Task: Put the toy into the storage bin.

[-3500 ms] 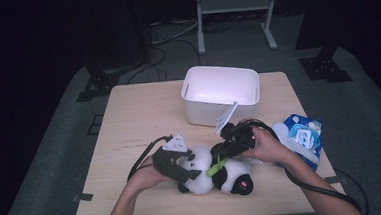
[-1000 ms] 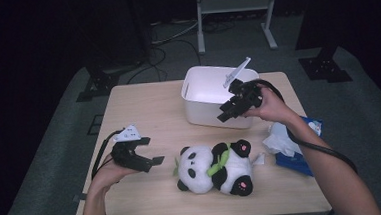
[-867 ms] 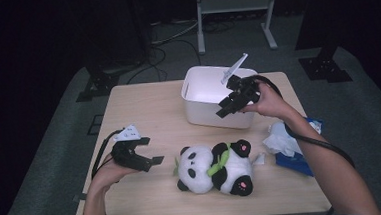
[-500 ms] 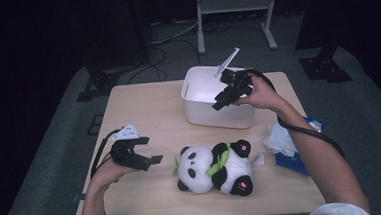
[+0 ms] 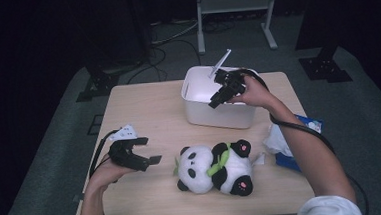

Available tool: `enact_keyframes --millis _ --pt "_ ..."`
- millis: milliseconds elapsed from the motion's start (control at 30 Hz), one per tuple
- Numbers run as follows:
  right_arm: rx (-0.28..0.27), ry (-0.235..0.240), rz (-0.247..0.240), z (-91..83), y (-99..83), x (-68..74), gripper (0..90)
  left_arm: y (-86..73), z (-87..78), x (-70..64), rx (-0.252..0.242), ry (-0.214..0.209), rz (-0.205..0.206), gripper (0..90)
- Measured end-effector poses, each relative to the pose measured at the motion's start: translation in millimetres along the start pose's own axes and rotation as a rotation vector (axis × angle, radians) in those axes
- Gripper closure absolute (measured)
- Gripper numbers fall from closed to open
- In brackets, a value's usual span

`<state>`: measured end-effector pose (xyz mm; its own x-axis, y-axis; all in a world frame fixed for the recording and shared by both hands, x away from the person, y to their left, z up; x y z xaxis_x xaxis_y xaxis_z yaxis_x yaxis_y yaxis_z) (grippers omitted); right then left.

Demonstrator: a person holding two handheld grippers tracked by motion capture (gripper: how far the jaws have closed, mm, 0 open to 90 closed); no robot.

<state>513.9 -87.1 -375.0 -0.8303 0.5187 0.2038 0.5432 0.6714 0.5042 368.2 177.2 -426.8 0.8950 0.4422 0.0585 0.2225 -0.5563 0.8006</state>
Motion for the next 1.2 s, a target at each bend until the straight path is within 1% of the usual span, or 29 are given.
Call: enact_keyframes --millis 133,500,567,633,667,767,933,1033,1100,1200 --pt "0.013 -0.004 -0.005 3.9 -1.8 -0.6 72.6 -0.8 0.9 0.1 0.002 -0.002 -0.003 8.4" --pt "0.011 -0.023 -0.002 5.6 -2.8 -1.1 81.1 -2.7 2.0 0.7 0.011 -0.002 -0.006 8.4" --pt "0.012 -0.015 -0.005 6.1 -3.5 0.4 82.4 -3.1 2.1 0.6 0.013 -0.003 -0.006 8.4" --pt "0.016 -0.012 -0.012 6.9 -4.7 3.1 82.7 -3.3 2.4 0.3 0.014 -0.005 -0.005 8.4" --pt "0.019 -0.010 -0.008 6.8 -5.2 4.5 82.8 -3.4 2.7 -0.1 0.014 -0.006 -0.007 8.4" --pt "0.021 -0.009 -0.024 7.6 -5.9 9.0 83.3 -4.3 3.8 -0.5 0.020 -0.007 -0.004 8.4" --pt "0.031 0.004 -0.044 9.5 -7.5 21.0 84.1 -7.3 5.8 0.2 0.034 -0.006 -0.006 8.4" --pt "0.038 0.008 -0.055 10.2 -9.0 29.2 84.5 -9.5 7.9 0.3 0.036 -0.008 -0.019 8.4" --pt "0.040 0.011 -0.064 10.7 -10.1 34.2 84.7 -10.0 8.8 -0.2 0.031 -0.023 -0.021 8.4" --pt "0.039 0.018 -0.077 11.0 -12.2 40.2 84.8 -11.5 10.9 -0.5 0.045 -0.021 -0.019 8.4"
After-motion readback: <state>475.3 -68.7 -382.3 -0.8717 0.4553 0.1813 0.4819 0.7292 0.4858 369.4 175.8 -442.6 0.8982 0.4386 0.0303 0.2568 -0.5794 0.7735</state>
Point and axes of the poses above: each handheld gripper's, and its own axes: z roughly forward along the jaws, y roughly out of its top, x roughly to its left, the point moved 7 cm from there along z, roughly forward along the jaws, and after that the axes turned 12 degrees about z, right-handed, at the moved point
